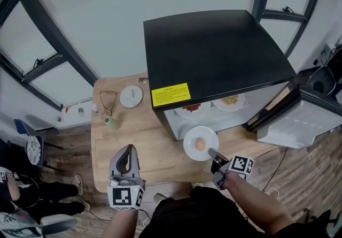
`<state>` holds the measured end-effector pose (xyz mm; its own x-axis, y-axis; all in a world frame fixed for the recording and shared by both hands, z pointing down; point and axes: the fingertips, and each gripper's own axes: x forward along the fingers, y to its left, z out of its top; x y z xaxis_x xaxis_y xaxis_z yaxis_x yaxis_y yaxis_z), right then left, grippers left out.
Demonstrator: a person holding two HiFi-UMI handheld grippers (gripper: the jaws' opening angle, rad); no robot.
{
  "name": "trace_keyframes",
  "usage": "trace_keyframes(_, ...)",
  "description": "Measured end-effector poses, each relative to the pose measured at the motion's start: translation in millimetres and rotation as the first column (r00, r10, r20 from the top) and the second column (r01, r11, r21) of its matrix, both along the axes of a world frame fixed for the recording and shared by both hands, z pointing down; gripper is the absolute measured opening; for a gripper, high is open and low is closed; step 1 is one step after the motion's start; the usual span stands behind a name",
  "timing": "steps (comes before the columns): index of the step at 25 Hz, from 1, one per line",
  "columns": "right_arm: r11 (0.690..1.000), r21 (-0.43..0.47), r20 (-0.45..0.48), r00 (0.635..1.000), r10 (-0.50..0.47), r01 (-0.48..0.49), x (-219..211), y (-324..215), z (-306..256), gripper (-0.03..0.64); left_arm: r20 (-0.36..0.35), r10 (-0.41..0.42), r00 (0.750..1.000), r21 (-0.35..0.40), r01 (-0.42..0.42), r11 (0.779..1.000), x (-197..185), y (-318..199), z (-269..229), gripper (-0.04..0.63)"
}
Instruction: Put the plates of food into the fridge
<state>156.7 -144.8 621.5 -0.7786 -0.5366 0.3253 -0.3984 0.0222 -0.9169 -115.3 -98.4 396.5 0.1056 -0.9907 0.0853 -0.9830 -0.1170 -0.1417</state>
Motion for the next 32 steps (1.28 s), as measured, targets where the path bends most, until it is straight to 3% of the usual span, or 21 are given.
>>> trace_keyframes(14,0.999,-0.035,-0.024,1.0,-0.01,0.009,-4,-74,18,0.034,-0.002,-0.104,0.995,-0.027,0.104,0.994,-6,-25,12,0.003)
trace_keyframes(32,0.998,-0.064,-0.131,0.991,-0.03,0.022,-39,-133,42,0.034,0.006,-0.228,0.974,-0.095,0.227,0.969,-43,-7,27,0.003)
